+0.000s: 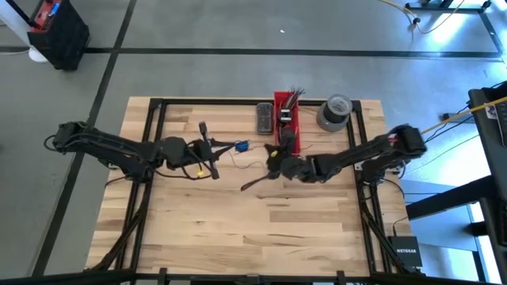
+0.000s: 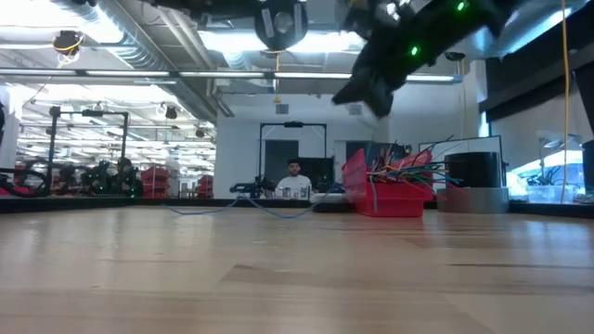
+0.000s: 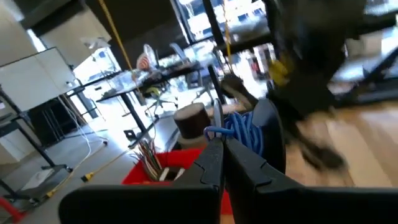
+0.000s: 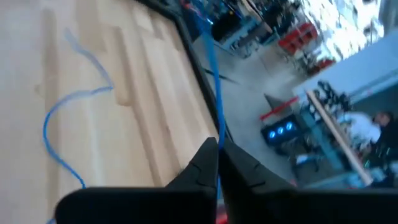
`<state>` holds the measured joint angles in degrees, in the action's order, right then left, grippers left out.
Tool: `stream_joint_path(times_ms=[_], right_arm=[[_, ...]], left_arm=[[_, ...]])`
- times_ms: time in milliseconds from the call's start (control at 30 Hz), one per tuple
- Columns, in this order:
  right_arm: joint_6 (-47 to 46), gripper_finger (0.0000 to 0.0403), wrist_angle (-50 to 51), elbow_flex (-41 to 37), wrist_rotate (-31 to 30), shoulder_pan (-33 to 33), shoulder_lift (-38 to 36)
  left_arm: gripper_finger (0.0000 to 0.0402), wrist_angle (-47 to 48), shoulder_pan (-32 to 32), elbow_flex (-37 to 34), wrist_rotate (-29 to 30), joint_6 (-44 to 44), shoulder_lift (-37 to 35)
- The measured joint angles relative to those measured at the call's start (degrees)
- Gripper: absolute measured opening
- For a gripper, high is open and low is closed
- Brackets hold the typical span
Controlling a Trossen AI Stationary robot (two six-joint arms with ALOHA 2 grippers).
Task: Coil cords
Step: Coil the blue wire into the black spool
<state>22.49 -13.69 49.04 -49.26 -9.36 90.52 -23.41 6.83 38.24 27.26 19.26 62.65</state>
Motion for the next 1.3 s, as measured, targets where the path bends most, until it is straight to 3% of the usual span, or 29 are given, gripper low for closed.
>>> stream_joint_path(times_ms=[133,333,533,700,1000,1300], right_arm=[[-7.36,0.0012,6.83,0.0,1.35,1.86,-6.88],[-18.41,0.0007,6.33,0.0,11.39,2.71,-13.67],[-26.14,0.0009,-0.86,0.02,23.93,2.64,-13.24],[-27.29,0.0007,-9.26,0.0,29.14,2.64,-8.83],[-26.26,0.0013,-24.57,0.0,29.84,2.71,-0.95],[-22.92,0.0014,-20.04,0.05,25.58,2.64,1.29]], left_arm=[[0.0001,3.52,0.63,0.0,-0.06,2.04,-0.41],[0.0001,3.01,-1.07,0.0,-0.04,3.42,1.97],[0.0001,0.72,-3.33,0.0,0.48,2.7,6.93],[0.0001,-1.49,-3.61,2.21,0.5,3.08,10.89],[0.0001,-3.92,-4.2,6.16,0.55,0.74,17.9],[0.0001,-8.9,-4.23,6.67,2.25,-5.72,18.58]])
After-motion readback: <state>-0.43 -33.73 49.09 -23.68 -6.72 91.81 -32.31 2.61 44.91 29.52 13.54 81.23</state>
